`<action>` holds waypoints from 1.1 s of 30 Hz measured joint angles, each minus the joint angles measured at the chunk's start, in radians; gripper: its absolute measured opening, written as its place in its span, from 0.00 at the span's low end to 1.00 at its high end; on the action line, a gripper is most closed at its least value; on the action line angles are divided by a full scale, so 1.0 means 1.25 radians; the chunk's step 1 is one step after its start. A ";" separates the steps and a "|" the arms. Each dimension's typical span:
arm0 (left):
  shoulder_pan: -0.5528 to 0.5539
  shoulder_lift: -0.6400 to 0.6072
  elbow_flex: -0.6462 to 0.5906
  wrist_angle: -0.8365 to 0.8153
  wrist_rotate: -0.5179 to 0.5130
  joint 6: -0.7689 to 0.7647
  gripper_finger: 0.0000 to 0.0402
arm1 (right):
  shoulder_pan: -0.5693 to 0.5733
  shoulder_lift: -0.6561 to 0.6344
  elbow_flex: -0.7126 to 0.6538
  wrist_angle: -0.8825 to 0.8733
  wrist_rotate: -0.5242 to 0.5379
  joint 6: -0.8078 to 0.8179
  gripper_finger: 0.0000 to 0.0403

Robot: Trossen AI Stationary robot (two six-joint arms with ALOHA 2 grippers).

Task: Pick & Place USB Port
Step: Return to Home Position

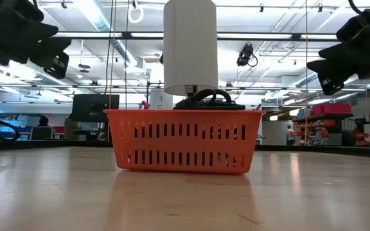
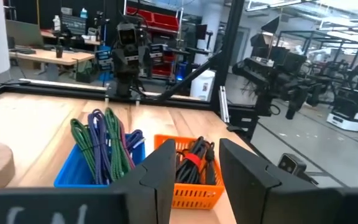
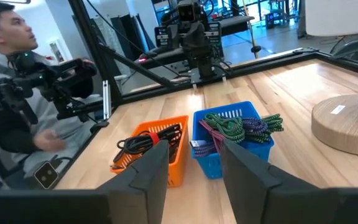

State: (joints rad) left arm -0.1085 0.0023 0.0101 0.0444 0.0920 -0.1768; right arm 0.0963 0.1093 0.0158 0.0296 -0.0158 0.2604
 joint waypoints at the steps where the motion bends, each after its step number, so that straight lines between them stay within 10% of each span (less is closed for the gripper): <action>1: 0.000 0.002 0.000 0.004 -0.002 0.000 0.32 | 0.000 0.000 0.000 0.000 0.000 0.000 0.36; 33: 0.001 0.003 0.000 0.026 -0.009 -0.002 0.32 | 0.000 0.000 0.000 0.000 0.000 0.000 0.36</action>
State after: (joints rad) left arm -0.1078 0.0055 0.0097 0.0765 0.0807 -0.1799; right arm 0.0963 0.1093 0.0158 0.0296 -0.0158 0.2604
